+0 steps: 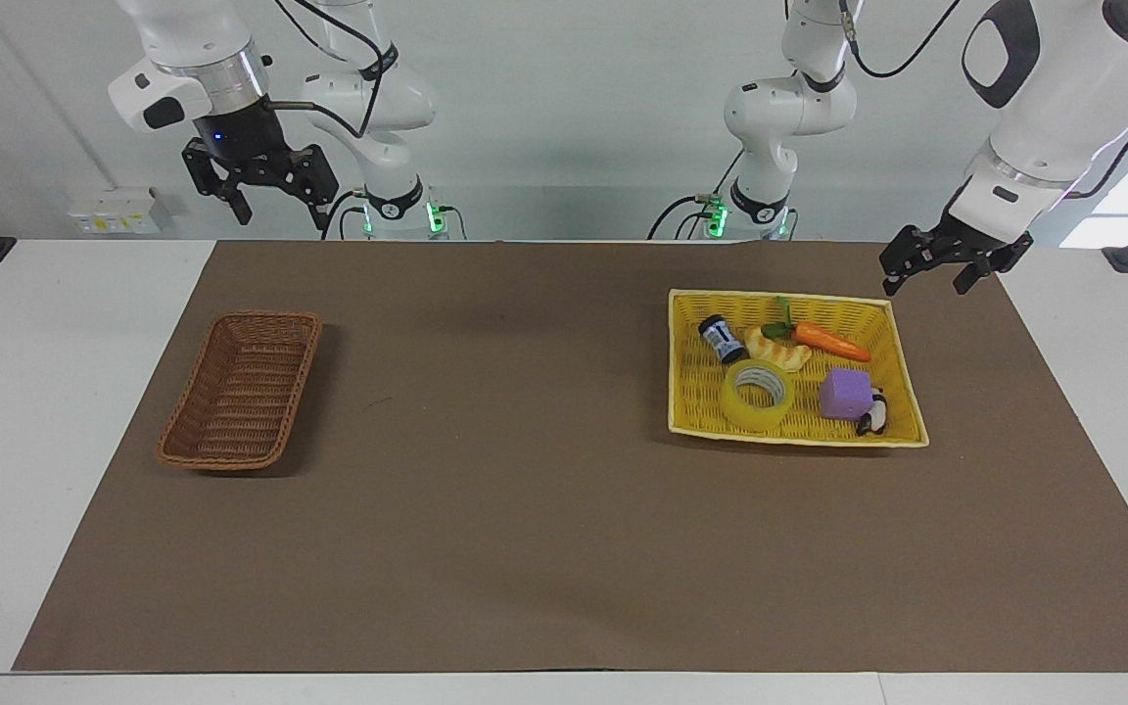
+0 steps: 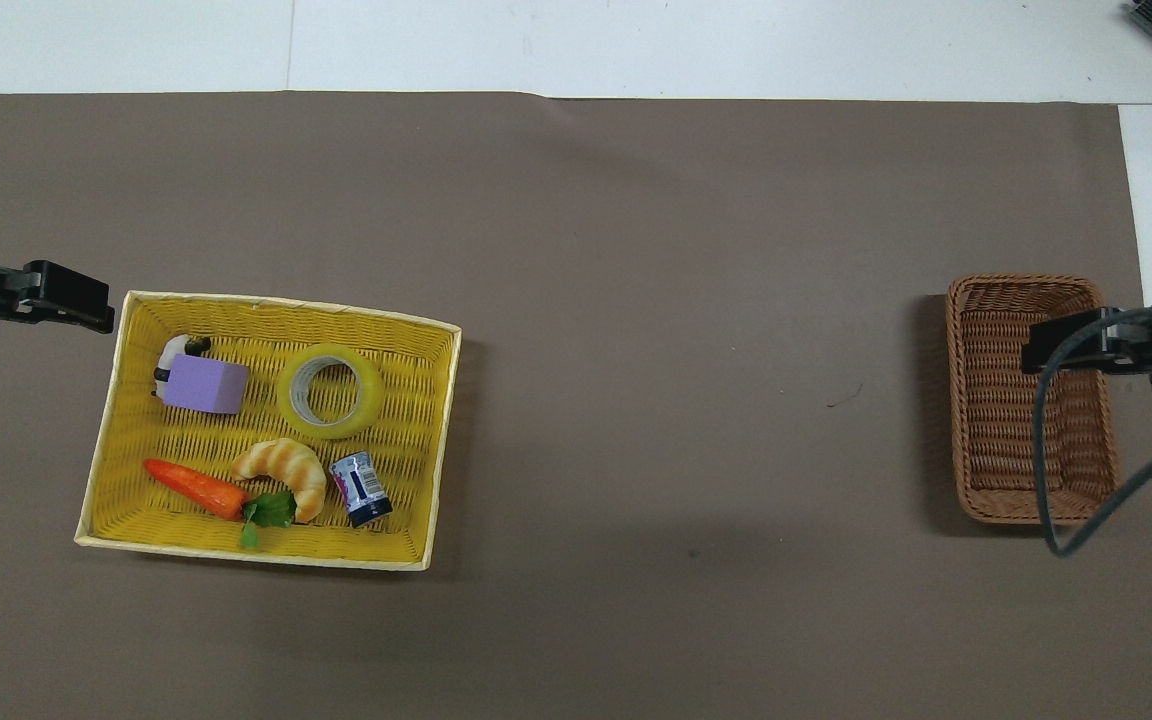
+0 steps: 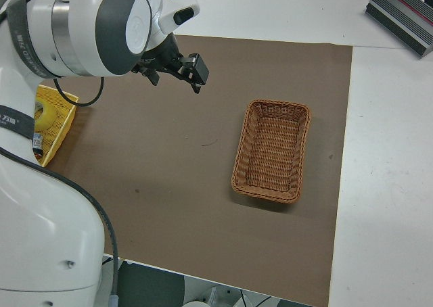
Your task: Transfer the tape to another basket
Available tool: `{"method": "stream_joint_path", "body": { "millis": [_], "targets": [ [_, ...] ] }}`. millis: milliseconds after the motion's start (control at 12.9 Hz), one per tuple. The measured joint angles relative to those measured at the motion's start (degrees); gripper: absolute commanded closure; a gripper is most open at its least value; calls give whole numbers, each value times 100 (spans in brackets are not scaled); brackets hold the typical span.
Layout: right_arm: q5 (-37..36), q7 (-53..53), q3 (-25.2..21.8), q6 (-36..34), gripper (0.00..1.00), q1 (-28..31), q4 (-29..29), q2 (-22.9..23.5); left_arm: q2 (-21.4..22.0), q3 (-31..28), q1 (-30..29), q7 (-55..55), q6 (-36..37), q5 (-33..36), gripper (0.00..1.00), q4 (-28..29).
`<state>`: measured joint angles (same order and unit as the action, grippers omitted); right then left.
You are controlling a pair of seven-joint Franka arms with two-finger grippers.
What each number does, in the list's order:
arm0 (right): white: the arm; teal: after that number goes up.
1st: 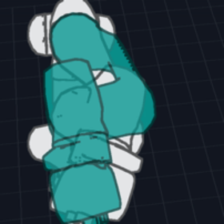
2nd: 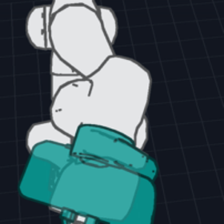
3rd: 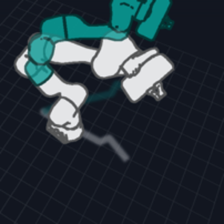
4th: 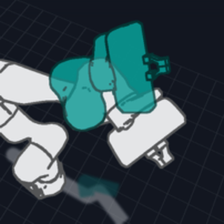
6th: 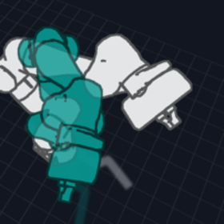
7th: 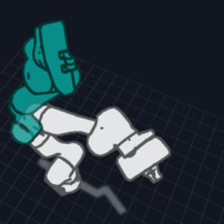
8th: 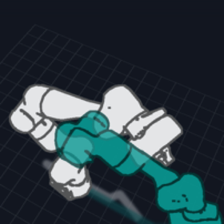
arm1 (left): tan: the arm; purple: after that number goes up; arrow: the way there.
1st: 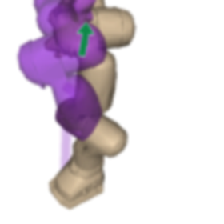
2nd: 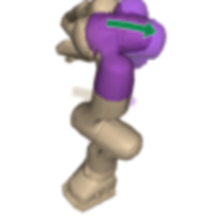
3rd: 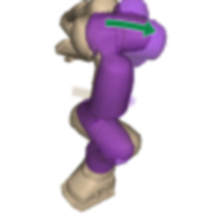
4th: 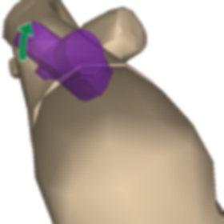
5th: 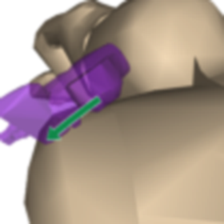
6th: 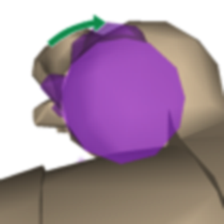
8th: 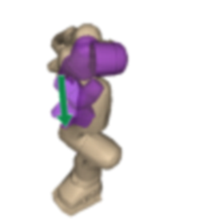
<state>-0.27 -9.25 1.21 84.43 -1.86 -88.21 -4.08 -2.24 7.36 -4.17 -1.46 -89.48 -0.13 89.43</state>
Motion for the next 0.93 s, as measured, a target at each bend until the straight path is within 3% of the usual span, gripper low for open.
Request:
{"method": "stream_joint_path", "body": {
  "millis": [931],
  "targets": [
    [0, 195, -27, 14, 0, 4, -12, 0, 86, -2, -4, 457, -24, 0, 0, 180]
  ]
}}
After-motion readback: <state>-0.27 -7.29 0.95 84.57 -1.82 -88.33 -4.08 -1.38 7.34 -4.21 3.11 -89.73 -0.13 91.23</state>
